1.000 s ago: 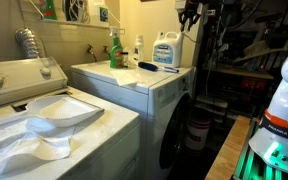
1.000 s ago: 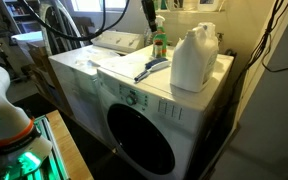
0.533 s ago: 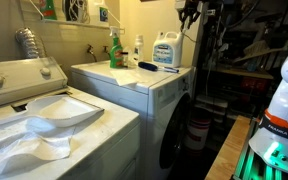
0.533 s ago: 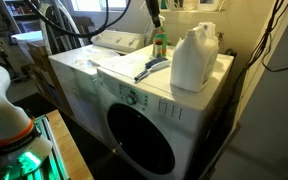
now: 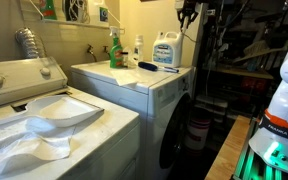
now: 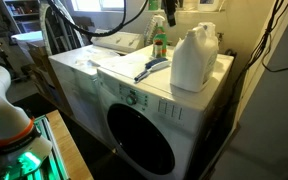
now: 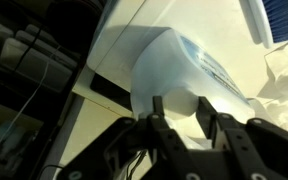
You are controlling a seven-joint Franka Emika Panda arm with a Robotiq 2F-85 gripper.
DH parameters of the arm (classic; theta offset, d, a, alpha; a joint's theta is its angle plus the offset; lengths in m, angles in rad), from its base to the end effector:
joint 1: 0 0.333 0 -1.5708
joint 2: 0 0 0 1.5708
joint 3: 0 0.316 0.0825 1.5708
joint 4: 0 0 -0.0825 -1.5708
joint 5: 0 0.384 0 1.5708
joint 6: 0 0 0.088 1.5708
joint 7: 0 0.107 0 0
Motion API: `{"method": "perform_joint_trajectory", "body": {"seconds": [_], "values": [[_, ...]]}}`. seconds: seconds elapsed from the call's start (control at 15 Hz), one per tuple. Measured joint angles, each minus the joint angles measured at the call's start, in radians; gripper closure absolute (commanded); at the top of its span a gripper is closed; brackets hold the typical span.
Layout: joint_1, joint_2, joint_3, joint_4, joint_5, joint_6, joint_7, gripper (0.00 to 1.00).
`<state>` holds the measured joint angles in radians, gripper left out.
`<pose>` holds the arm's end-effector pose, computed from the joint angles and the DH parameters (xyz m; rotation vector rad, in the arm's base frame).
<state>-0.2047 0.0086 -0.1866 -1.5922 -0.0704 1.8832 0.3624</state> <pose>0.5397 -0.2278 0.6413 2.8300 -1.0999 0.4302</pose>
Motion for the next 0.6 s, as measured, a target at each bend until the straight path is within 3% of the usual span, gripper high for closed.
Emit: {"method": "perform_joint_trajectory", "body": {"seconds": [0.6], "values": [[-0.029, 0.192, -0.050, 0.250, 0.061, -0.108, 0.069, 0.87]]}}
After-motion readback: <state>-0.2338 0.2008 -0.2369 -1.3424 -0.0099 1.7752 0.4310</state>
